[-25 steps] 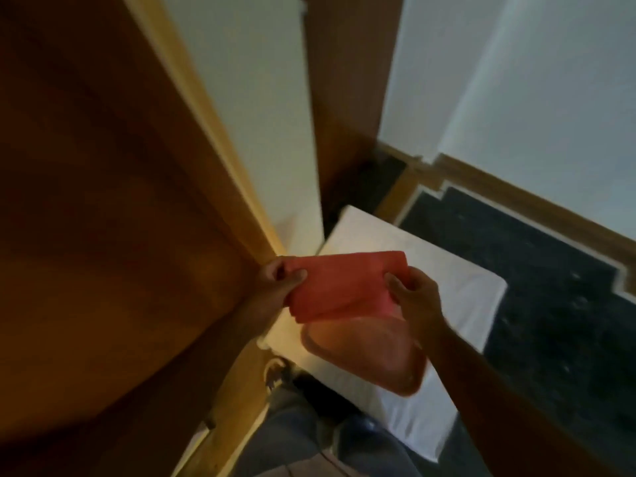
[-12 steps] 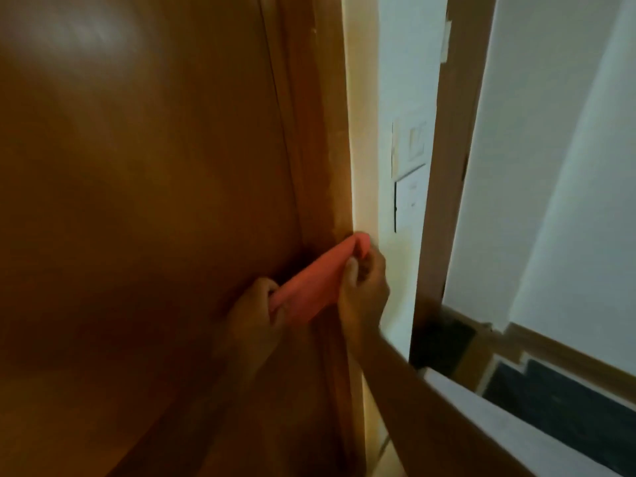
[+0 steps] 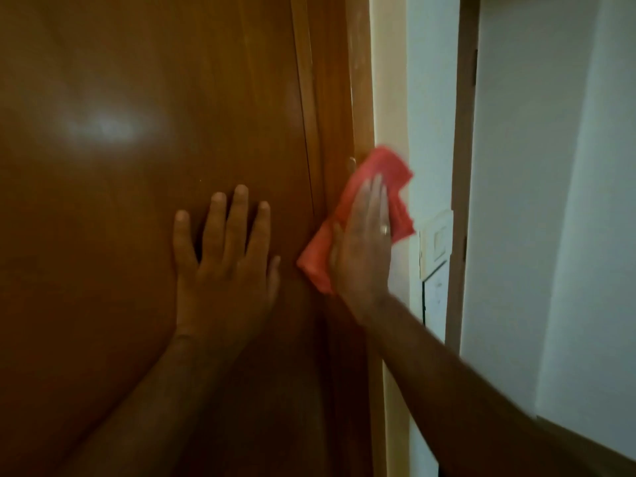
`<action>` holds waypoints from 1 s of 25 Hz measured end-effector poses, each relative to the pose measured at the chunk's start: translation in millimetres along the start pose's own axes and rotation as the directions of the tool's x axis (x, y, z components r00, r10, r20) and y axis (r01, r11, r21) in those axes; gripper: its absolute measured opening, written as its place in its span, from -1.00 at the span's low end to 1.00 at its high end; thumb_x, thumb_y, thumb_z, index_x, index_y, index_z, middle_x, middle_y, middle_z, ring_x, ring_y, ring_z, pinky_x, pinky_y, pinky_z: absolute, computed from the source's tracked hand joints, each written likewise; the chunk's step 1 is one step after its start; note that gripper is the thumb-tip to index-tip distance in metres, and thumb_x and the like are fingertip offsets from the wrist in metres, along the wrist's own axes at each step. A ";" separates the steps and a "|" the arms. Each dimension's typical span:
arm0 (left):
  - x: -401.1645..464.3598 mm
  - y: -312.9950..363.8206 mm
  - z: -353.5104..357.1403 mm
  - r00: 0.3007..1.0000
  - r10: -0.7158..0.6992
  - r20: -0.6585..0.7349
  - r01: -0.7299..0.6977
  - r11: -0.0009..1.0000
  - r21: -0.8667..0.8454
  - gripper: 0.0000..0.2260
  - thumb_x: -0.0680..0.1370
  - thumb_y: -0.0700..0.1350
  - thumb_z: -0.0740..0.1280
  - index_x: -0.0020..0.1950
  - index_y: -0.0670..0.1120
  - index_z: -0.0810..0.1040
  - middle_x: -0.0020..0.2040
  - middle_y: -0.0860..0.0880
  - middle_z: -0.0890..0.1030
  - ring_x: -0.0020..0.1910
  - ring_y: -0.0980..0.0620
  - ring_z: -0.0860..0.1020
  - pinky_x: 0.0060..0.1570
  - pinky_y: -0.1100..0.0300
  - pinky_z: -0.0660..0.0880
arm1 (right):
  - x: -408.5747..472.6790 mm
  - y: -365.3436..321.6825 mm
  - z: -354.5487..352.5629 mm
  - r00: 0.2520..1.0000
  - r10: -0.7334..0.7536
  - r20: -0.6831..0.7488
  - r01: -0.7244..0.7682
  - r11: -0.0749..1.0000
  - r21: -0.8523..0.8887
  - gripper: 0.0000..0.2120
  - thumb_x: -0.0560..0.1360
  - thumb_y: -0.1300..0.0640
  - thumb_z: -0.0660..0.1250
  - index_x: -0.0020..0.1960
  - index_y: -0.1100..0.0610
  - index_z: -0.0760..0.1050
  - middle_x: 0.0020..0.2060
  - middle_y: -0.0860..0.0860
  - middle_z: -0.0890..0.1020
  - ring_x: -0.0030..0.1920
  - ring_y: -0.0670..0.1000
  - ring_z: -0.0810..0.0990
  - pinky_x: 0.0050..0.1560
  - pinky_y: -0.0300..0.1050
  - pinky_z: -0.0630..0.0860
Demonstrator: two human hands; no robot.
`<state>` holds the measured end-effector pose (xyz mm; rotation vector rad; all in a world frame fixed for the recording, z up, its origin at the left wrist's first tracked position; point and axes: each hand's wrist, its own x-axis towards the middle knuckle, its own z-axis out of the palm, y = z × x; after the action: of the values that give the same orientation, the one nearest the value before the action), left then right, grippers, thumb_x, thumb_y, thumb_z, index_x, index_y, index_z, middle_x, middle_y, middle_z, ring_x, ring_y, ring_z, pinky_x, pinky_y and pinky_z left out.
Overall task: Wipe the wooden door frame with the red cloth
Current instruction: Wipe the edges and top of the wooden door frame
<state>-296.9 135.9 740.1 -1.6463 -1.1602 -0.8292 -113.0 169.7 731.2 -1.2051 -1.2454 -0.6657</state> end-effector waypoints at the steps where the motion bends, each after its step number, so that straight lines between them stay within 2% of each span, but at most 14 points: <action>1: -0.9 0.9 2.4 1.000 0.016 0.017 -0.017 0.998 0.059 -0.39 0.60 0.15 0.09 0.60 -0.08 0.12 0.62 -0.23 0.09 0.58 -0.26 0.05 0.47 -0.29 -0.26 | 34.6 -6.6 0.2 0.999 -0.011 -0.040 0.011 1.000 0.024 -0.41 0.58 0.10 0.19 0.53 0.32 0.15 0.51 0.30 0.25 0.50 0.29 0.24 0.37 0.22 0.33; 3: -5.1 3.0 10.2 1.000 0.024 0.017 -0.026 0.991 0.133 -0.37 0.60 0.17 0.06 0.61 -0.07 0.07 0.63 -0.21 0.03 0.59 -0.26 0.00 0.47 -0.32 -0.27 | 72.2 -13.4 4.7 0.994 -0.037 -0.105 0.040 0.999 0.021 -0.42 0.56 0.13 0.22 0.52 0.29 0.18 0.50 0.28 0.27 0.48 0.29 0.28 0.34 0.22 0.35; 5: -6.2 1.0 14.5 1.000 0.017 -0.005 -0.016 0.988 0.154 -0.35 0.59 0.19 0.06 0.62 -0.06 0.06 0.64 -0.20 0.02 0.60 -0.24 -0.02 0.49 -0.30 -0.25 | 49.8 -3.7 7.2 0.995 -0.049 -0.088 0.047 0.999 -0.018 -0.38 0.55 0.13 0.25 0.53 0.25 0.12 0.50 0.27 0.26 0.48 0.29 0.29 0.33 0.22 0.37; 7: -5.8 0.1 15.0 1.000 0.021 -0.003 -0.020 0.986 0.166 -0.34 0.59 0.21 0.04 0.62 -0.05 0.03 0.64 -0.18 0.00 0.61 -0.22 -0.05 0.50 -0.30 -0.23 | -22.7 17.9 4.2 0.996 -0.083 0.031 0.087 0.983 -0.163 -0.41 0.58 0.08 0.22 0.52 0.25 0.12 0.50 0.26 0.24 0.44 0.30 0.35 0.27 0.26 0.48; 9: -6.7 4.4 10.9 0.999 0.020 0.033 -0.025 0.985 0.169 -0.33 0.59 0.22 0.05 0.63 -0.04 0.02 0.64 -0.19 -0.01 0.61 -0.23 -0.07 0.49 -0.31 -0.20 | -97.8 41.9 -7.9 0.972 -0.136 0.194 0.188 0.941 -0.281 -0.45 0.58 0.00 0.24 0.45 0.28 0.23 0.46 0.26 0.27 0.32 0.32 0.49 0.02 0.23 0.62; 11: -2.4 9.2 2.8 0.999 -0.012 0.040 0.005 0.986 0.166 -0.33 0.59 0.19 0.10 0.63 -0.04 0.00 0.64 -0.23 -0.05 0.60 -0.25 -0.10 0.48 -0.31 -0.21 | -121.6 59.2 -19.1 0.931 -0.161 0.327 0.241 0.945 -0.222 -0.38 0.48 -0.05 0.39 0.39 0.24 0.28 0.40 0.25 0.27 0.25 0.34 0.55 -0.13 0.19 0.66; 12: 6.7 8.3 -2.4 1.000 -0.017 0.018 0.014 0.985 0.171 -0.32 0.58 0.19 0.12 0.63 -0.04 -0.01 0.63 -0.25 -0.07 0.59 -0.26 -0.11 0.48 -0.30 -0.23 | -114.0 61.2 -20.8 0.919 -0.185 0.348 0.264 0.945 -0.193 -0.33 0.46 -0.08 0.42 0.40 0.23 0.27 0.41 0.25 0.25 0.24 0.35 0.56 -0.15 0.18 0.67; 14: 43.9 -4.1 -15.4 0.998 0.010 -0.061 0.002 0.983 0.186 -0.27 0.55 0.21 0.16 0.62 -0.05 0.00 0.62 -0.27 -0.07 0.59 -0.28 -0.09 0.47 -0.29 -0.24 | -68.1 48.3 -23.4 0.921 -0.246 0.302 0.293 0.948 -0.122 -0.34 0.56 -0.16 0.19 0.50 0.23 0.18 0.48 0.25 0.17 0.27 0.36 0.52 -0.05 0.19 0.64; 15: 74.1 -17.4 -24.0 0.994 0.022 -0.111 -0.001 0.982 0.187 -0.26 0.53 0.23 0.17 0.62 -0.05 0.03 0.62 -0.27 -0.04 0.58 -0.29 -0.06 0.47 -0.30 -0.23 | -28.4 34.7 -21.6 0.933 -0.275 0.234 0.300 0.950 -0.082 -0.33 0.59 -0.17 0.07 0.54 0.23 0.12 0.50 0.27 0.15 0.33 0.36 0.47 0.08 0.20 0.59; 16: 107.5 -34.6 -33.5 0.988 0.026 -0.152 0.003 0.982 0.186 -0.25 0.52 0.26 0.17 0.61 -0.05 0.06 0.62 -0.27 -0.01 0.58 -0.30 -0.03 0.46 -0.31 -0.21 | 17.2 19.4 -18.6 0.948 -0.281 0.151 0.293 0.954 -0.064 -0.32 0.59 -0.15 0.05 0.55 0.25 0.10 0.51 0.29 0.16 0.39 0.34 0.40 0.21 0.18 0.50; 19: 194.7 -84.1 -64.2 0.976 0.017 -0.218 0.041 0.966 0.256 -0.26 0.52 0.38 0.05 0.58 -0.03 0.13 0.60 -0.29 0.06 0.57 -0.33 0.01 0.44 -0.41 -0.12 | 174.5 -38.0 -20.8 0.966 -0.256 -0.043 0.249 0.960 -0.125 -0.33 0.59 0.03 0.21 0.58 0.26 0.05 0.54 0.29 0.16 0.52 0.27 0.21 0.44 0.12 0.25; 21: 218.9 -98.5 -73.1 0.976 -0.001 -0.219 0.069 0.951 0.302 -0.24 0.51 0.43 -0.03 0.58 0.01 0.13 0.60 -0.30 0.09 0.56 -0.35 0.04 0.43 -0.45 -0.06 | 259.0 -69.9 -29.3 0.973 -0.217 -0.083 0.207 0.972 -0.111 -0.27 0.58 0.12 0.29 0.60 0.21 -0.04 0.58 0.24 0.06 0.55 0.23 0.12 0.46 0.08 0.24; 23: 219.0 -99.8 -72.4 0.975 0.011 -0.222 0.062 0.946 0.319 -0.25 0.51 0.43 -0.06 0.59 0.02 0.12 0.60 -0.29 0.11 0.56 -0.36 0.05 0.43 -0.43 -0.05 | 297.8 -83.8 -33.8 0.975 -0.203 -0.087 0.194 0.976 -0.102 -0.26 0.58 0.15 0.30 0.60 0.18 -0.06 0.59 0.21 0.04 0.56 0.20 0.12 0.46 0.04 0.28; 25: 214.4 -100.7 -73.0 0.977 0.024 -0.214 0.044 0.950 0.308 -0.26 0.52 0.41 -0.07 0.59 0.03 0.12 0.60 -0.28 0.12 0.56 -0.35 0.07 0.44 -0.40 -0.03 | 283.7 -79.7 -33.1 0.967 -0.232 -0.104 0.222 0.970 -0.100 -0.28 0.58 0.12 0.28 0.60 0.18 -0.04 0.59 0.19 0.06 0.56 0.19 0.11 0.49 0.07 0.22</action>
<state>-323.1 148.5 986.3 -1.2599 -1.0849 -0.7657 -100.2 176.1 1027.4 -1.0870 -1.2791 -0.9543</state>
